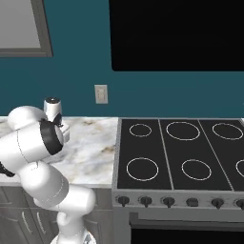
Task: Pick the cup and bowl from the counter and place them on the counter next to the sink.
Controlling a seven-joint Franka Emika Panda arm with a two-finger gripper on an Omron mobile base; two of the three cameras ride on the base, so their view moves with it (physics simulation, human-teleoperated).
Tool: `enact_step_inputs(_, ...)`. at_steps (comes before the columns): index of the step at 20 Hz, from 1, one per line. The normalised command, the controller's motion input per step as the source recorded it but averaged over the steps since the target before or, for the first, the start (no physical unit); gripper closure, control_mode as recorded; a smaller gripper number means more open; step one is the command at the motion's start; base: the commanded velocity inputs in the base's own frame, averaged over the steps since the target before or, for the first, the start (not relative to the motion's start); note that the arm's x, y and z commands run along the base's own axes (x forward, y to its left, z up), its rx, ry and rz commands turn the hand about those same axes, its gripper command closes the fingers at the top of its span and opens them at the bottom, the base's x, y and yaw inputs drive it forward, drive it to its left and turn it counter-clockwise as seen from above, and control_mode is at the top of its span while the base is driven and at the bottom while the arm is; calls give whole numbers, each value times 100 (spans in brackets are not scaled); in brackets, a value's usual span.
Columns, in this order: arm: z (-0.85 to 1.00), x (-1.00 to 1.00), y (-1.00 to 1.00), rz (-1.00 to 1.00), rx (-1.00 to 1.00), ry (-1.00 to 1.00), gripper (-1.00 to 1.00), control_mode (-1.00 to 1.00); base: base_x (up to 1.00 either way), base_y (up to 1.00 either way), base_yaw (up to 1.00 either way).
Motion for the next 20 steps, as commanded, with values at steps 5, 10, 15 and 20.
enact_step_inputs(5,-15,13,9,0,0,0,-100,-100,0,0,0)
enact_step_inputs(10,-12,21,10,0,0,0,-100,-100,0,0,0)
enact_step_inputs(15,-21,20,9,0,0,2,-100,-100,0,0,0)
enact_step_inputs(20,-19,6,7,0,0,3,-100,-100,0,0,0)
